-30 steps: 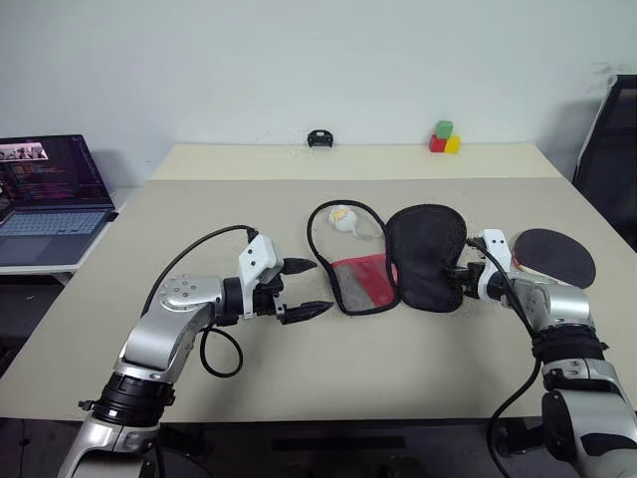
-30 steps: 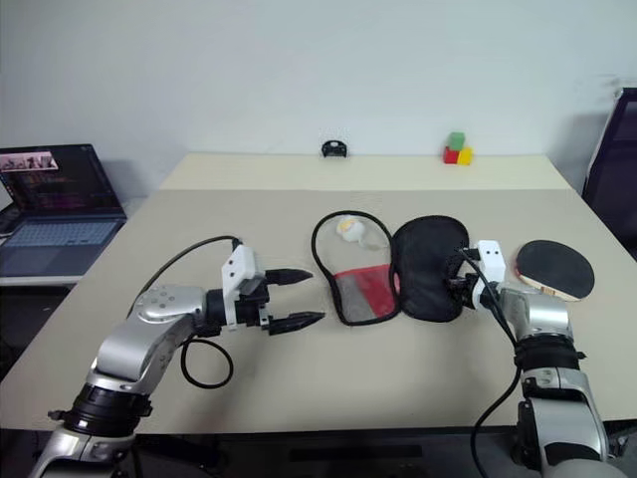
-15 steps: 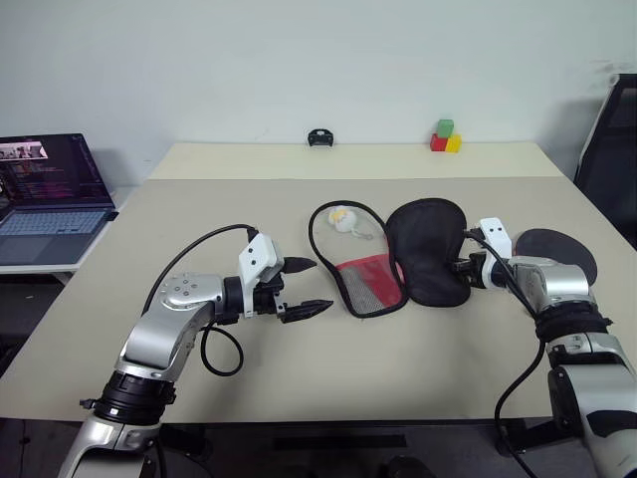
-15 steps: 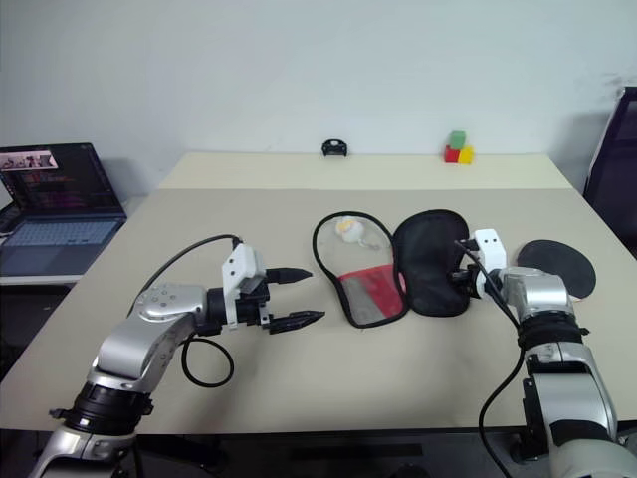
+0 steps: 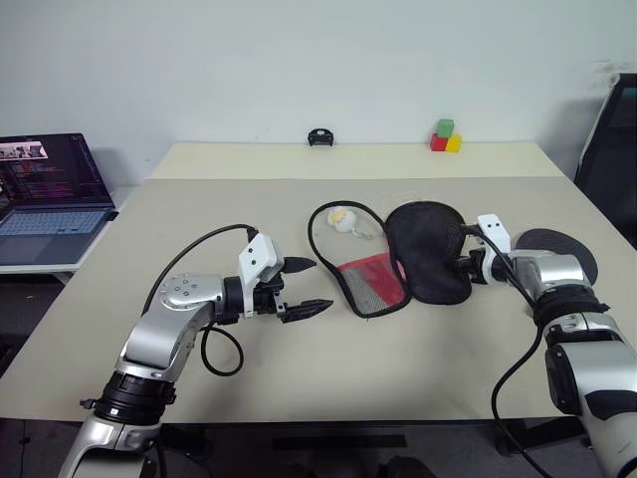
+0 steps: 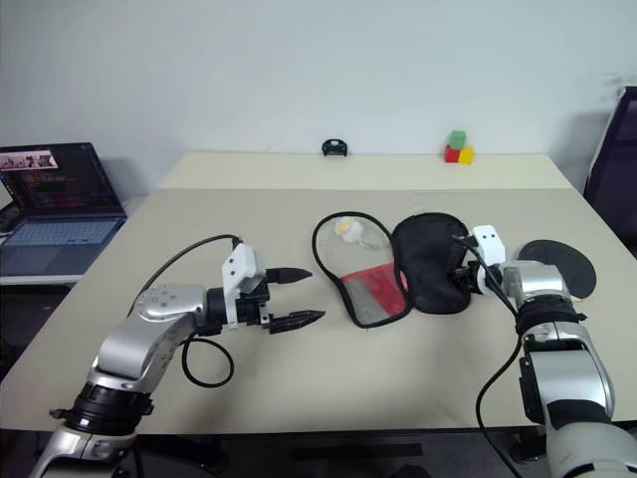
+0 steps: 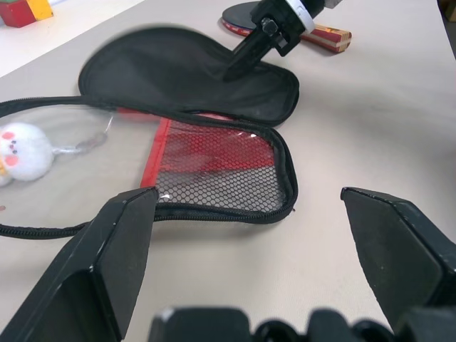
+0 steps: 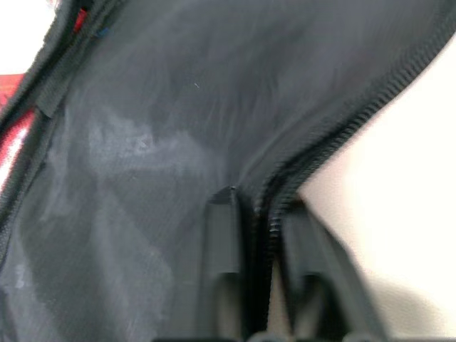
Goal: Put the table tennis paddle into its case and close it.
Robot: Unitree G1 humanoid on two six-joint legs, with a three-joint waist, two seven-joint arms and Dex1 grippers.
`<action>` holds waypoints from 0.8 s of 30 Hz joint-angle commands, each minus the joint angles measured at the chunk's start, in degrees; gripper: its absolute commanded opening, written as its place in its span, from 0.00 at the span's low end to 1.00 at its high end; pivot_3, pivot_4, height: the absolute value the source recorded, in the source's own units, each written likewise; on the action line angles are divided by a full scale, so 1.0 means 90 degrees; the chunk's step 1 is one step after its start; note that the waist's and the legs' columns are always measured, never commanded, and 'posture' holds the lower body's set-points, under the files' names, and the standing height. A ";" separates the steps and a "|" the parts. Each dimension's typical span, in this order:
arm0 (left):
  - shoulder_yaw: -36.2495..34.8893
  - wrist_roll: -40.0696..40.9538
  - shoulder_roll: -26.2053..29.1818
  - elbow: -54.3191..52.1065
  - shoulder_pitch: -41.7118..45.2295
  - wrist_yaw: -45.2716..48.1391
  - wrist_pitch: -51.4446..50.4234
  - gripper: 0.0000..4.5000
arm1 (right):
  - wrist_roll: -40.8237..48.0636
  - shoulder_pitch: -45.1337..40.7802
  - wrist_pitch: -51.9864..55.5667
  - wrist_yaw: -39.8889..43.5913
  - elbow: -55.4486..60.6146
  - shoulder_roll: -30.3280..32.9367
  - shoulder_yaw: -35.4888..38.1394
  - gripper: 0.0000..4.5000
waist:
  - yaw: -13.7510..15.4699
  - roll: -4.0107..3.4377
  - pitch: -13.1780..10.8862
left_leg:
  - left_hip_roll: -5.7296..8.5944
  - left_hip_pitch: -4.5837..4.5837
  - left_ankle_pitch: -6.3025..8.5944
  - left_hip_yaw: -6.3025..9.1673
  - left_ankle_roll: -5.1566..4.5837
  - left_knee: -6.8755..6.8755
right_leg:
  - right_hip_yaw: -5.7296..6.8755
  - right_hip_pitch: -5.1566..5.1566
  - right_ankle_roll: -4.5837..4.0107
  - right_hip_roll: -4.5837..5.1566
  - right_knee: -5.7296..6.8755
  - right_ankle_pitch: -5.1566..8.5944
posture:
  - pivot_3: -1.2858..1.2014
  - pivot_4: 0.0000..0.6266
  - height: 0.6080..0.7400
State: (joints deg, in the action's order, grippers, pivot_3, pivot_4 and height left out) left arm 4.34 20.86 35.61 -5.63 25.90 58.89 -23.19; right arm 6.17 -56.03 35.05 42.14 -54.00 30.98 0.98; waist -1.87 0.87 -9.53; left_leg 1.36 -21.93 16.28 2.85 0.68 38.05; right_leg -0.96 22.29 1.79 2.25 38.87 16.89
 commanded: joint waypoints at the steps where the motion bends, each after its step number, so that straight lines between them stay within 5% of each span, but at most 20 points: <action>1: -0.0092 0.0000 0.0044 -0.0133 0.0086 -0.0011 0.0101 1.00 | -0.0069 -0.0187 -0.0162 -0.0187 0.0061 0.0130 0.0115 0.46 | 0.0002 0.0000 0.0000 | 0.0000 0.0000 0.0000 0.0000 0.0000 0.0000 | 0.0000 0.0000 0.0000 0.0000 0.0000 0.0000 | 0.52 0.24 1.00; 3: -0.0084 -0.0002 0.0046 -0.0129 0.0096 0.0001 0.0104 1.00 | -0.0068 -0.0174 -0.0119 -0.0231 0.0113 0.0184 0.0154 0.60 | 0.0003 0.0000 0.0000 | 0.0000 0.0000 0.0000 0.0001 0.0000 0.0001 | 0.0000 0.0000 0.0000 0.0000 0.0000 0.0000 | 0.52 0.24 1.00; 15: -0.0075 -0.0036 0.0042 -0.0051 0.0130 0.0082 0.0128 1.00 | 0.0490 0.0980 0.1475 0.0371 0.2273 0.0701 0.0324 0.60 | 0.0014 -0.0002 -0.0001 | 0.0000 -0.0004 0.0000 0.0003 -0.0001 -0.0001 | 0.0002 0.0001 0.0000 0.0001 -0.0003 0.0000 | 0.52 0.24 1.00; 21: -0.0067 0.0002 0.0030 -0.0049 0.0154 0.0130 0.0117 1.00 | 0.1245 0.1645 0.2077 -0.0445 0.3846 0.0480 0.1619 0.60 | 0.0011 -0.0004 -0.0003 | 0.0000 -0.0005 0.0001 0.0003 -0.0001 0.0000 | 0.0000 0.0002 0.0000 0.0001 0.0000 0.0000 | 0.52 0.24 1.00; 24: -0.0033 0.0061 0.0052 -0.0166 0.0120 0.0225 0.0066 1.00 | 0.1402 0.2056 0.2258 -0.0915 0.4527 0.0466 0.2105 0.72 | 0.0026 -0.0004 -0.0002 | 0.0000 -0.0005 0.0000 0.0004 -0.0001 0.0000 | 0.0002 0.0002 0.0000 0.0001 0.0000 0.0000 | 0.52 0.24 1.00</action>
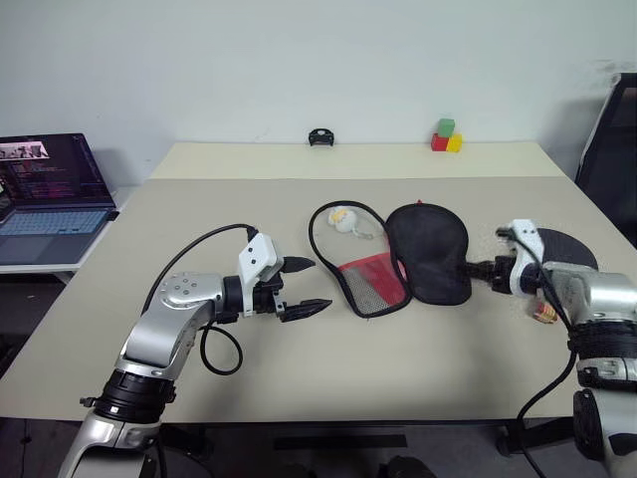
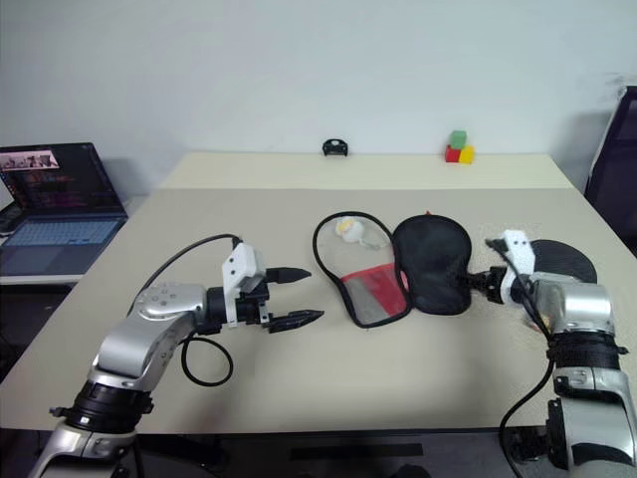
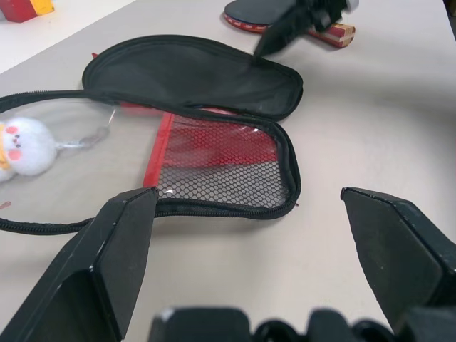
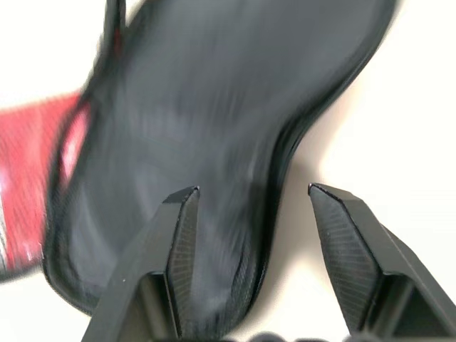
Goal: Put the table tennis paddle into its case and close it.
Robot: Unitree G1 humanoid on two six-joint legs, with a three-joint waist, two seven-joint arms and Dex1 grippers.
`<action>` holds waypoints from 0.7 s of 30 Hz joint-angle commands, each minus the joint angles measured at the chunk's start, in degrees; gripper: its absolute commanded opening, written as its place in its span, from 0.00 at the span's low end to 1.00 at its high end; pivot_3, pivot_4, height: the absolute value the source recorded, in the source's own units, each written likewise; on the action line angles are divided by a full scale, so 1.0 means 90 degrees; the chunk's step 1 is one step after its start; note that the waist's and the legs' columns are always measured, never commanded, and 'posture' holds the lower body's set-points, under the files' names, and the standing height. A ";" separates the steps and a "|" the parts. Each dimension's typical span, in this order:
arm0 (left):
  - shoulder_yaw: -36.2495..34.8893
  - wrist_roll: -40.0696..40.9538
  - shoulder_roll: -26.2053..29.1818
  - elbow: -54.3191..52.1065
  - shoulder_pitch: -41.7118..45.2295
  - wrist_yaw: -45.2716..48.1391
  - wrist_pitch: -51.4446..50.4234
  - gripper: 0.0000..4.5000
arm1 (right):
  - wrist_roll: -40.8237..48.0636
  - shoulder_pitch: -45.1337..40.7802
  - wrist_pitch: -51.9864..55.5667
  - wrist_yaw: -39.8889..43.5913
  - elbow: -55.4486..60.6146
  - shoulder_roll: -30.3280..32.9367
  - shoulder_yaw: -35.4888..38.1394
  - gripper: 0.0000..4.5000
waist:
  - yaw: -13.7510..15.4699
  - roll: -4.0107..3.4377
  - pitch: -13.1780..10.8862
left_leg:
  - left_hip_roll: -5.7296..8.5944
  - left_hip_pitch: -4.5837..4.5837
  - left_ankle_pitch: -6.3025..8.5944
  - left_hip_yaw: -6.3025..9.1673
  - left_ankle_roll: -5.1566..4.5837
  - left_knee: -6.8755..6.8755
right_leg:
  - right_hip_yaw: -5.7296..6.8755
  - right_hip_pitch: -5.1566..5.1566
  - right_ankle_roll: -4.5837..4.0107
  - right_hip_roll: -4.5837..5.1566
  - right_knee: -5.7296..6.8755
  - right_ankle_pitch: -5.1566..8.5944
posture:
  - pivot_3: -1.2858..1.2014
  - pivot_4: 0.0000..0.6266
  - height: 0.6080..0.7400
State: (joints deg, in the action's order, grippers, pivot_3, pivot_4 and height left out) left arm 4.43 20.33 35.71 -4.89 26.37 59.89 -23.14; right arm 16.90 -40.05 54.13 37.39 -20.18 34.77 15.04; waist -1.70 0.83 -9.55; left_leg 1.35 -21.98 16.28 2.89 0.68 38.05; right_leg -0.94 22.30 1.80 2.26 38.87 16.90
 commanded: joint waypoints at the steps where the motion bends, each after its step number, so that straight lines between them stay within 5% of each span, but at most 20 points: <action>1: -0.0041 0.0144 0.0033 -0.0273 0.0084 0.0136 0.0039 1.00 | 0.0129 0.0488 0.0113 -0.0659 0.1064 0.0012 0.0649 0.80 | 0.0009 0.0001 0.0000 | 0.0000 -0.0001 0.0000 0.0004 0.0000 -0.0001 | 0.0003 -0.0001 0.0000 0.0000 -0.0003 0.0000 | 0.52 0.24 1.00; 4: -0.0033 0.0178 -0.0037 -0.0247 0.0213 0.0145 -0.0048 1.00 | -0.0262 0.0981 -0.0101 -0.1592 0.1703 -0.0134 0.0837 0.99 | 0.0013 0.0001 0.0000 | 0.0000 -0.0004 0.0000 0.0003 0.0000 -0.0002 | 0.0001 -0.0002 0.0001 0.0001 -0.0006 0.0000 | 0.52 0.24 1.00; 10: 0.0033 0.0270 -0.0122 -0.0145 0.0541 0.0272 -0.0237 1.00 | -0.0571 0.1501 -0.0067 -0.3037 0.2488 -0.0611 0.1342 0.99 | 0.0009 0.0000 0.0000 | 0.0001 0.0000 -0.0001 -0.0002 0.0001 0.0001 | -0.0003 -0.0001 0.0001 0.0000 0.0006 0.0000 | 0.52 0.24 1.00; 21: 0.0240 0.0178 -0.0220 0.0161 0.0950 0.0495 -0.0106 1.00 | -0.0765 0.1844 -0.0161 -0.3908 0.2418 -0.0961 0.1435 0.99 | -0.0017 -0.0001 0.0000 | 0.0002 0.0005 -0.0001 -0.0008 0.0000 0.0000 | -0.0008 -0.0001 0.0001 -0.0003 0.0007 0.0001 | 0.52 0.24 1.00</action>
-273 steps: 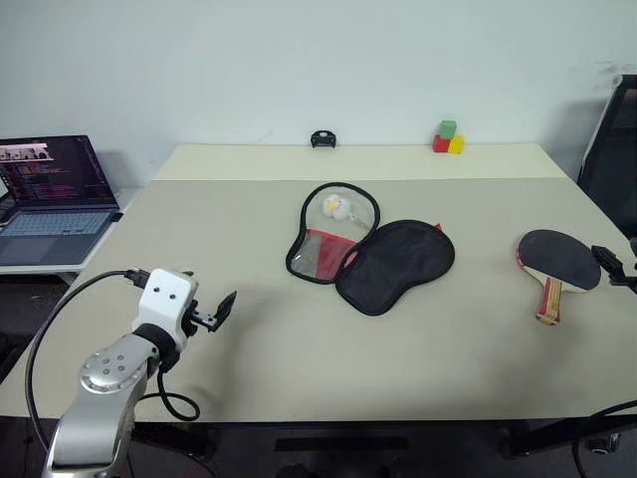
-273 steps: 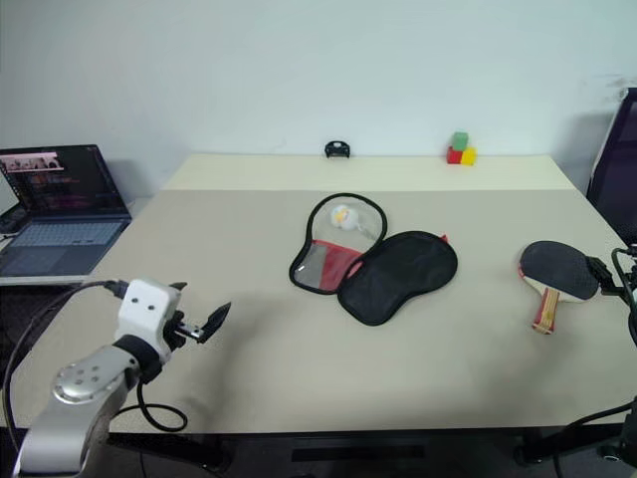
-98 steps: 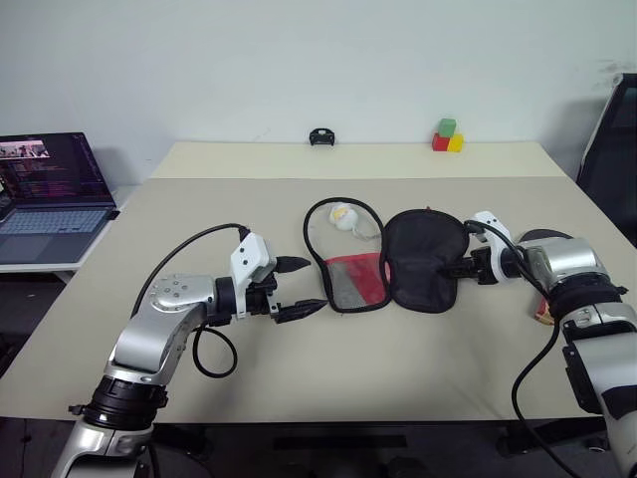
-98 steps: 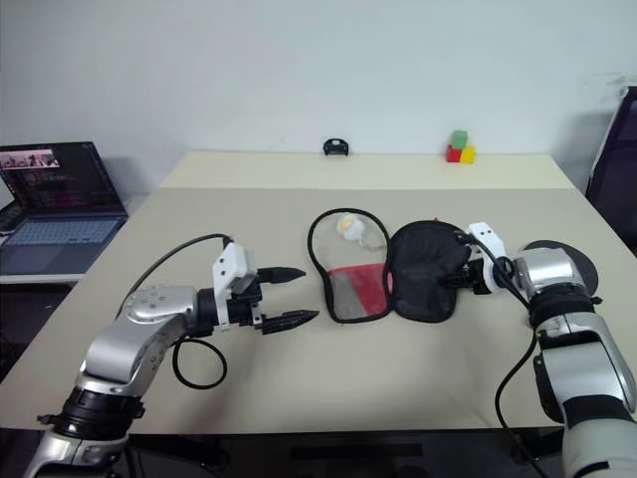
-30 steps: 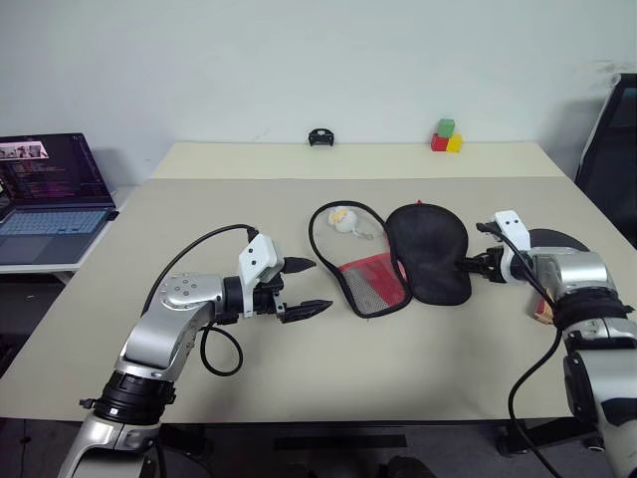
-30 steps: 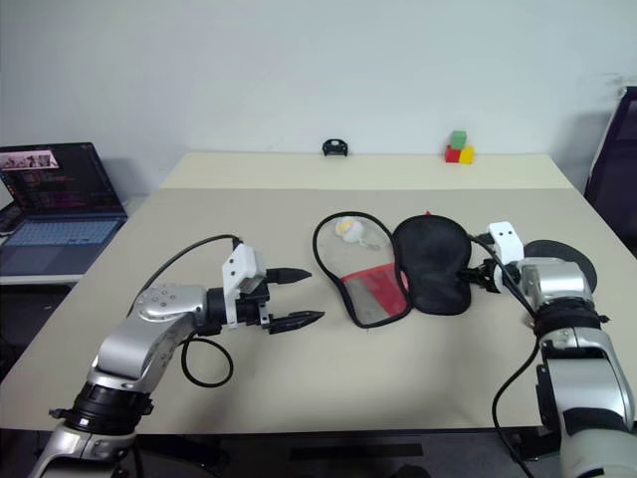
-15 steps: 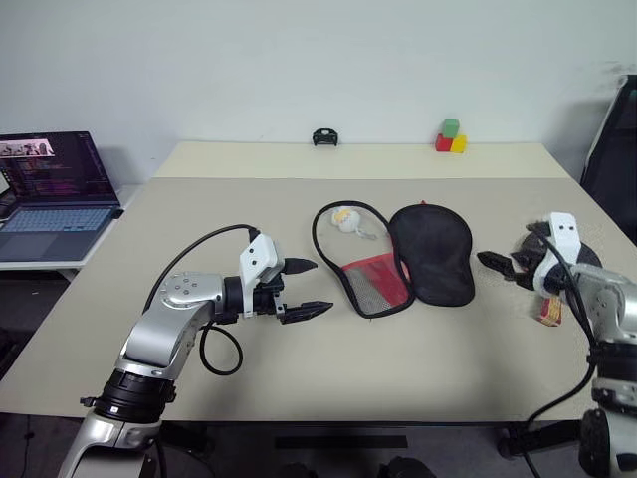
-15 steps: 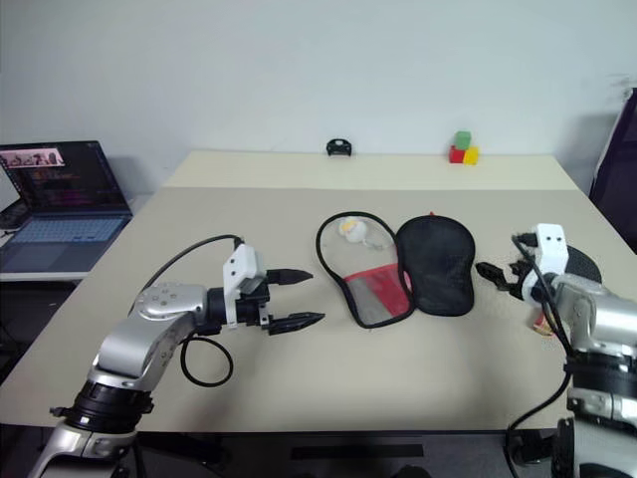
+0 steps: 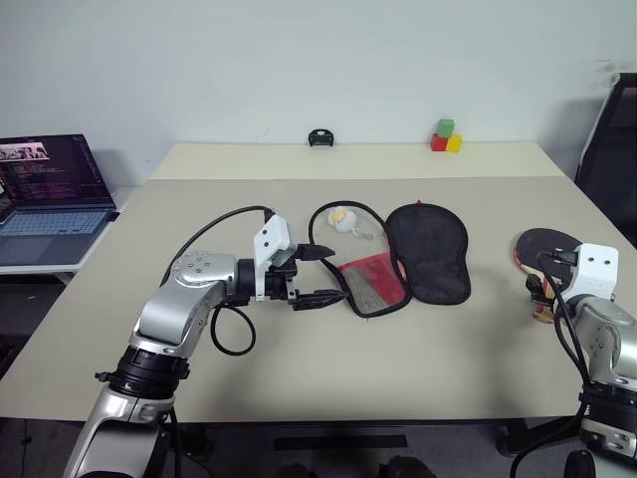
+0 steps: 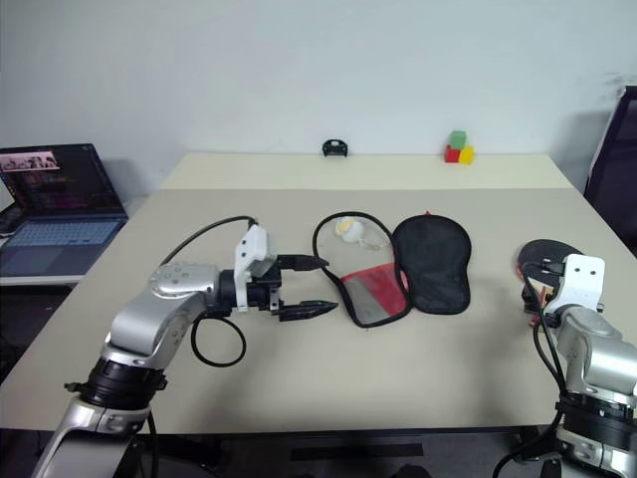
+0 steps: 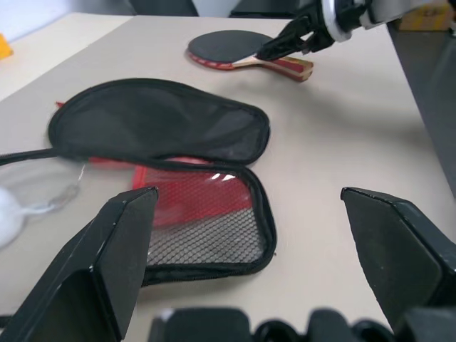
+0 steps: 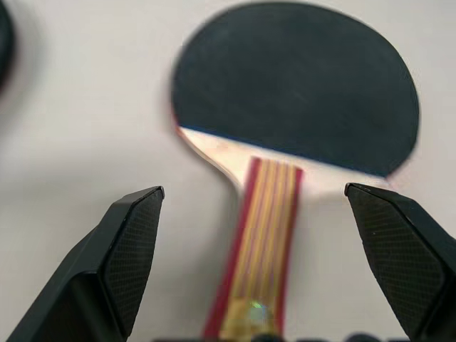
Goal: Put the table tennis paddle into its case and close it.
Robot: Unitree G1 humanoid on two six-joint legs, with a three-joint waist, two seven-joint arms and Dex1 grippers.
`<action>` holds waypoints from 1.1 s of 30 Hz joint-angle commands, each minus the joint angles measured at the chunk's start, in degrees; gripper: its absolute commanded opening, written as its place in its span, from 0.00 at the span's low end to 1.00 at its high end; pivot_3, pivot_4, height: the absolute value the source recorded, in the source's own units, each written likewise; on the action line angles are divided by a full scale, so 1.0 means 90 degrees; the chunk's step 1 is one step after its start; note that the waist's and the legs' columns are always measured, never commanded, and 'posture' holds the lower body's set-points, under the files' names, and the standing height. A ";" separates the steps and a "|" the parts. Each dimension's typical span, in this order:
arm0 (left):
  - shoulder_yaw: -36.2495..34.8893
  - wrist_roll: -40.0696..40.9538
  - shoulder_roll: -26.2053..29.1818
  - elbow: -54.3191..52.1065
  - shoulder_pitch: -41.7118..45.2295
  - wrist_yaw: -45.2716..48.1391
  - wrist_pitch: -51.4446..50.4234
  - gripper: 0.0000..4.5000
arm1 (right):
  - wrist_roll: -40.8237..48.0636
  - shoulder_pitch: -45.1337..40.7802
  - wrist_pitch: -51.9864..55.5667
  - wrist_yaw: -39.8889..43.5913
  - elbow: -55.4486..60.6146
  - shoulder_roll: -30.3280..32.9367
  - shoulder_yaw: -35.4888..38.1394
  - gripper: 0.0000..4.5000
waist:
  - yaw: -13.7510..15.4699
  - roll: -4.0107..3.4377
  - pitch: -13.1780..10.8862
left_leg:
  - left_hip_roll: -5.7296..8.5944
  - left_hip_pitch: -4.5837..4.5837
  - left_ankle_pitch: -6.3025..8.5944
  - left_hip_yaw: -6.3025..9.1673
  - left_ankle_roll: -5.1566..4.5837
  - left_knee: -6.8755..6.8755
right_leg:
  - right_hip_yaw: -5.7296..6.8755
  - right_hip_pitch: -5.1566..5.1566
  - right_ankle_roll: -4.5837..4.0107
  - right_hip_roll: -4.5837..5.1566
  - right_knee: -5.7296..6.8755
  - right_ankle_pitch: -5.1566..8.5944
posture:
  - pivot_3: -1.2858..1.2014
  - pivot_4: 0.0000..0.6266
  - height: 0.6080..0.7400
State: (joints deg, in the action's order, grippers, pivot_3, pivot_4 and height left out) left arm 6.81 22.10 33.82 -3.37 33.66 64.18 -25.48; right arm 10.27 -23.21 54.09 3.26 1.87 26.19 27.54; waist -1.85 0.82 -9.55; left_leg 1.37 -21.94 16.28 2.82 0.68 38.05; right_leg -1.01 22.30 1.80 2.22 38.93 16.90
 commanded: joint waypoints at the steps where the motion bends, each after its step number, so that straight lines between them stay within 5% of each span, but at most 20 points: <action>1: -0.0017 -0.0030 -0.0021 -0.0002 0.0146 0.0020 0.0163 1.00 | -0.0048 -0.0040 -0.0198 -0.0148 -0.0134 -0.0021 0.0027 0.99 | 0.0001 0.0000 0.0000 | 0.0000 0.0001 0.0000 0.0002 0.0000 0.0000 | 0.0001 0.0000 0.0000 -0.0001 0.0000 0.0000 | 0.52 0.24 1.00; 16: -0.0061 -0.0107 -0.0006 -0.0025 0.0028 -0.0018 0.0275 1.00 | -0.0100 -0.0572 -0.0842 -0.0106 -0.1963 0.0208 -0.0273 0.99 | -0.0022 0.0008 0.0004 | 0.0000 0.0018 0.0000 -0.0007 -0.0002 0.0006 | -0.0006 -0.0017 0.0001 -0.0002 0.0003 -0.0002 | 0.52 0.24 1.00; 19: -0.0063 -0.0118 0.0006 -0.0038 0.0001 -0.0022 0.0295 1.00 | -0.0088 -0.0673 -0.0885 -0.0058 -0.2226 0.0304 -0.0311 0.87 | -0.0022 0.0009 0.0005 | 0.0000 0.0021 -0.0001 -0.0008 -0.0003 0.0010 | -0.0007 -0.0021 0.0005 -0.0003 0.0004 -0.0008 | 0.52 0.24 1.00; 28: -0.0094 -0.0119 0.0045 -0.0040 -0.0072 -0.0037 0.0329 1.00 | -0.0094 -0.0729 -0.0876 0.0158 -0.2481 0.0580 -0.0547 0.25 | 0.0006 0.0014 0.0008 | 0.0002 0.0017 -0.0003 0.0000 -0.0006 0.0011 | 0.0000 -0.0024 0.0005 -0.0002 0.0001 -0.0011 | 0.52 0.24 1.00; 33: -0.0090 -0.0130 0.0048 -0.0048 -0.0112 -0.0045 0.0333 1.00 | -0.0043 -0.0699 -0.0814 0.0269 -0.2430 0.0755 -0.0531 0.25 | 0.0016 0.0014 0.0008 | 0.0002 0.0015 -0.0003 0.0000 -0.0006 0.0010 | 0.0001 -0.0024 0.0005 -0.0001 -0.0002 -0.0011 | 0.52 0.24 1.00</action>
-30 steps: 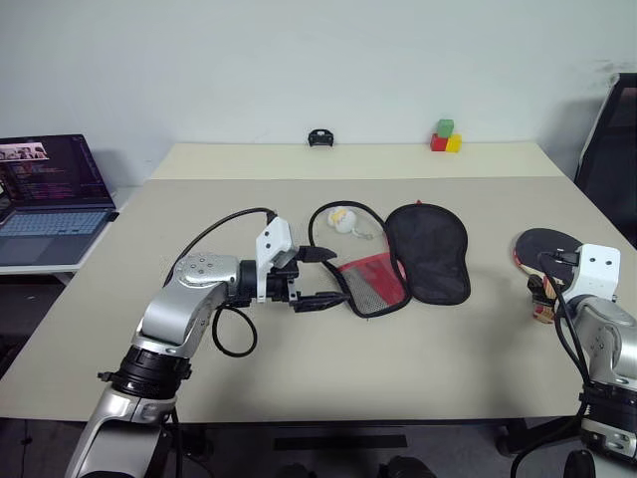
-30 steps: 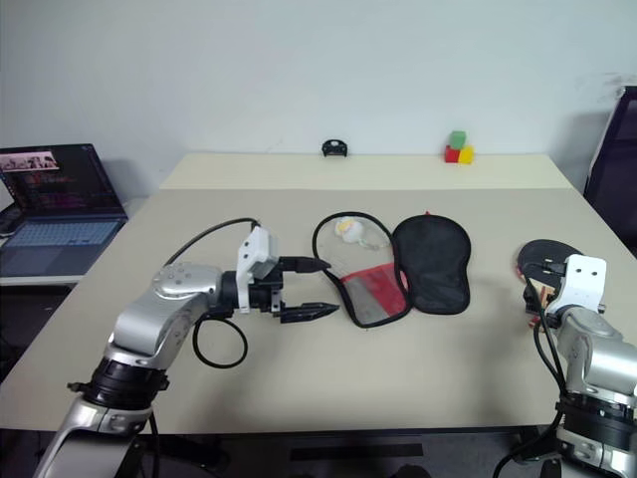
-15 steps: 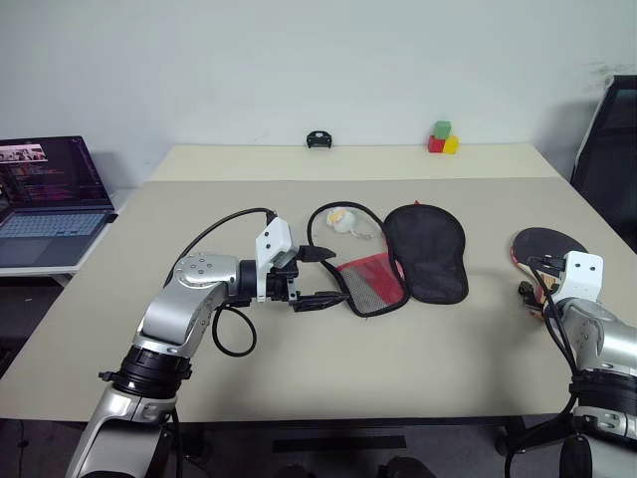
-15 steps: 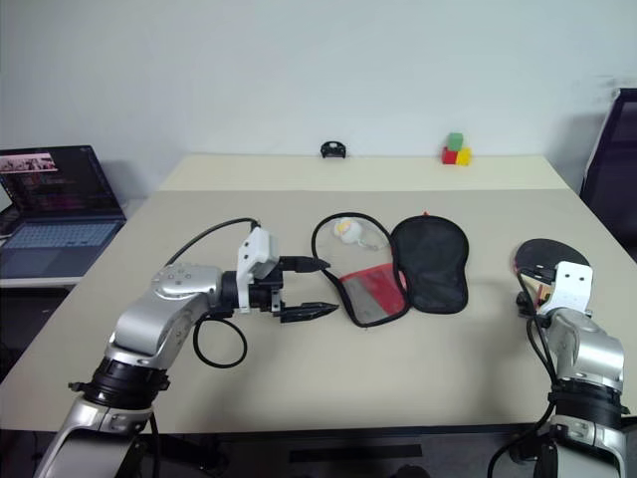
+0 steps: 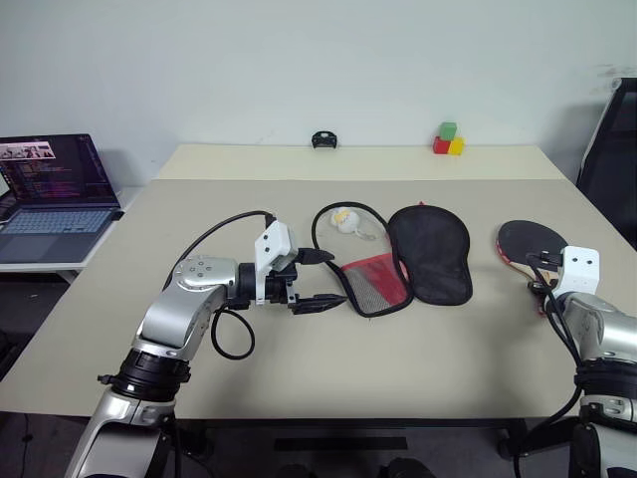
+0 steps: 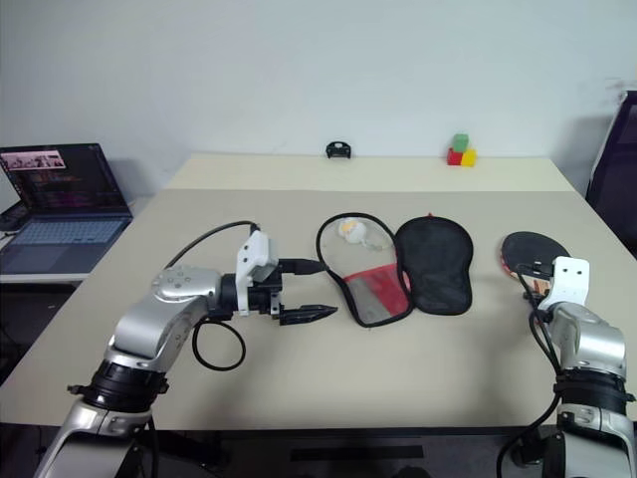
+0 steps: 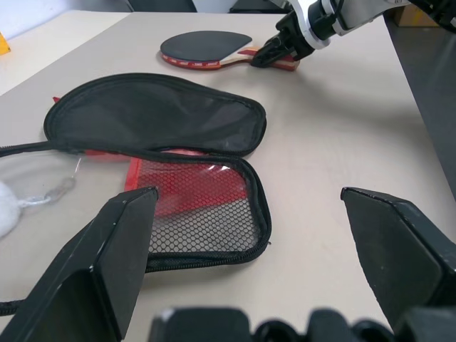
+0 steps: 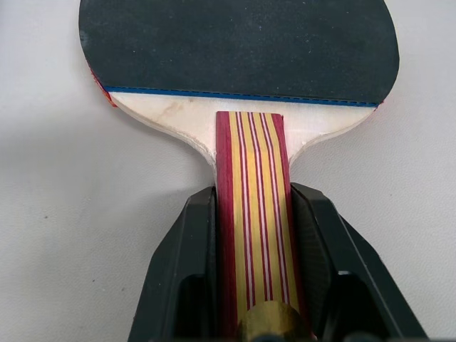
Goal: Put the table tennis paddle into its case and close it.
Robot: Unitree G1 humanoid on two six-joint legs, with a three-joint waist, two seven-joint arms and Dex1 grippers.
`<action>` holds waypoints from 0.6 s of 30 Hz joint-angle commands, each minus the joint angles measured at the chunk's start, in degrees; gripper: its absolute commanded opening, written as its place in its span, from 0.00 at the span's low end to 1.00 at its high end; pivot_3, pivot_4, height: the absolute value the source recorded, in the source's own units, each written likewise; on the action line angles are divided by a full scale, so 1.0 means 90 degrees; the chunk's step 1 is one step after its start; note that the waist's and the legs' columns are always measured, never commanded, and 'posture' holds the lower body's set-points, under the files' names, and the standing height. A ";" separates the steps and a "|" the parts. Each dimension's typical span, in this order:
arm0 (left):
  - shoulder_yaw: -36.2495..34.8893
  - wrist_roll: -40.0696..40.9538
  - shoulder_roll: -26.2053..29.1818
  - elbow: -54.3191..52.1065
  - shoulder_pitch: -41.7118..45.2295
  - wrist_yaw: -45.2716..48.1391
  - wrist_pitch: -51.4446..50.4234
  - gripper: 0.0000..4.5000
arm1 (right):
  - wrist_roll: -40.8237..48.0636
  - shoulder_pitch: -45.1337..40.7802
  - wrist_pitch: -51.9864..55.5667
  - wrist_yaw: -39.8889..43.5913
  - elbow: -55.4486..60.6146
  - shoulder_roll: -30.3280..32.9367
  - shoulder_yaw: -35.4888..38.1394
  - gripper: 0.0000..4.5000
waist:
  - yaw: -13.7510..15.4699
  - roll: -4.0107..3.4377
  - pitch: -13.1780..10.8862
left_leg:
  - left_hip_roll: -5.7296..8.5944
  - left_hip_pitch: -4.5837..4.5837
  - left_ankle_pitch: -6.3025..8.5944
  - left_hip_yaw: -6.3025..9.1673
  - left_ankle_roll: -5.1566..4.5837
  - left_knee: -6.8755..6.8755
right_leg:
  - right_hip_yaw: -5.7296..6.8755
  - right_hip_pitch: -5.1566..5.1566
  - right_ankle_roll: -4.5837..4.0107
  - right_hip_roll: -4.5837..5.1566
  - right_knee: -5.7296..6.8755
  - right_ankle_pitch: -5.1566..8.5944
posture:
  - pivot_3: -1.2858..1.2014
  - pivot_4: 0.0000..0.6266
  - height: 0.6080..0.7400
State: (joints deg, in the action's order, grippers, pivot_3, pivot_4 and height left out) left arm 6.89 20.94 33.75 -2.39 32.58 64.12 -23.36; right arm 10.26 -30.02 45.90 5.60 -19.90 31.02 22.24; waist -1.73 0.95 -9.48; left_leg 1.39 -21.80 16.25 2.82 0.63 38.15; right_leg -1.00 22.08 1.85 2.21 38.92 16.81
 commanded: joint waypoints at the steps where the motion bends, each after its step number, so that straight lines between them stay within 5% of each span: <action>1: -0.0098 -0.0002 0.0058 -0.0158 0.0002 -0.0036 0.0098 1.00 | -0.0029 0.0074 0.0126 0.0040 0.0038 0.0248 0.0066 0.25 | 0.0005 0.0000 0.0000 | 0.0000 0.0000 0.0000 0.0000 0.0000 0.0000 | 0.0000 0.0000 0.0000 0.0000 0.0000 0.0000 | 0.52 0.24 1.00; 18: -0.0171 0.0009 0.0143 -0.0090 -0.0076 -0.0069 0.0103 1.00 | 0.0359 0.0142 0.1185 0.0267 0.2351 0.0251 0.0165 0.25 | -0.0009 -0.0019 -0.0011 | -0.0001 -0.0016 0.0000 0.0001 0.0000 -0.0011 | -0.0002 0.0022 -0.0001 0.0000 -0.0003 0.0002 | 0.52 0.24 1.00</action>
State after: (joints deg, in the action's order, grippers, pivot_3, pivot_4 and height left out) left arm 6.83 20.83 34.39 -2.38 31.66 63.52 -23.32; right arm 12.52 -27.12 55.74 8.28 -4.22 32.97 22.22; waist -1.81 0.78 -9.58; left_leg 1.38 -21.94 16.25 2.83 0.63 38.04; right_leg -1.01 22.28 1.84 2.21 38.89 16.83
